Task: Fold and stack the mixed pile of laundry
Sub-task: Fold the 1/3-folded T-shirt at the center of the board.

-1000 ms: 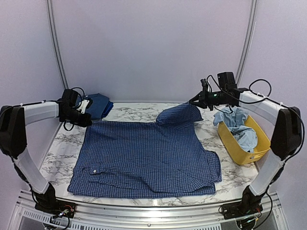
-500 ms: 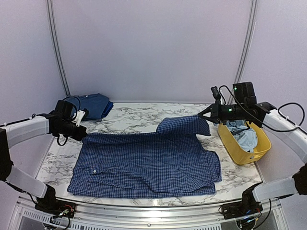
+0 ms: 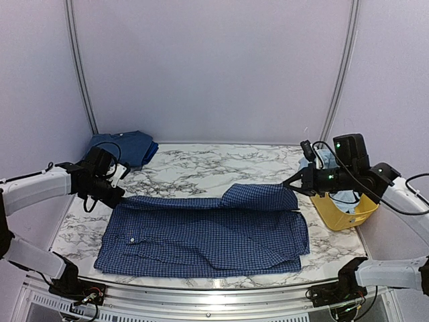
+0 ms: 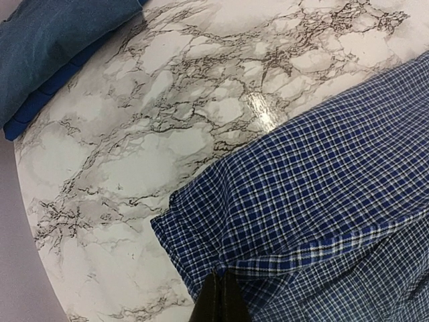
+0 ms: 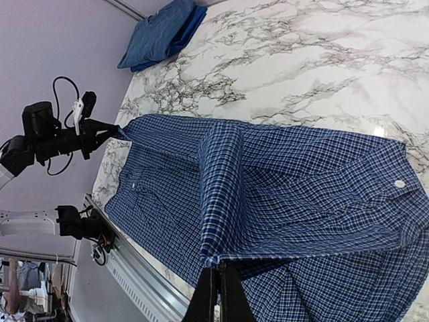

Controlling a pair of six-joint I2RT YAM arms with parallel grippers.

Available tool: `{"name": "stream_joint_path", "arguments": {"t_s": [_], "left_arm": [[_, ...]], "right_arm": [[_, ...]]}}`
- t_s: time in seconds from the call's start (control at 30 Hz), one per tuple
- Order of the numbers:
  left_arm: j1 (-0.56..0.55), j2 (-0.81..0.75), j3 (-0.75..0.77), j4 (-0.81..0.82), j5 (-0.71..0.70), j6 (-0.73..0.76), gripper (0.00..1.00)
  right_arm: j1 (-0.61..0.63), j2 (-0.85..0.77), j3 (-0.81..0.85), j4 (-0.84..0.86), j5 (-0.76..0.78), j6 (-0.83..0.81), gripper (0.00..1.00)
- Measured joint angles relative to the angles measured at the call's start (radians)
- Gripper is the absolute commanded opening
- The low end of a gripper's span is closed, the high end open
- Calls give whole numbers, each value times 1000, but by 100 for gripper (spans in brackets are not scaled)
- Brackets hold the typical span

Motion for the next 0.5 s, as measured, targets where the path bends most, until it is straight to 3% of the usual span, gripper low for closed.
{"name": "stream_joint_path", "arguments": {"t_s": [0.27,0.5], "left_arm": [[-29,-91,-18,-56,-34,5,0],[-69,-63,-18,-80,-65,26,0]], "right_arm": [[10,-35,-3,-68,18,-4,0],[14,-50,-73,-82,10,-9,0]]}}
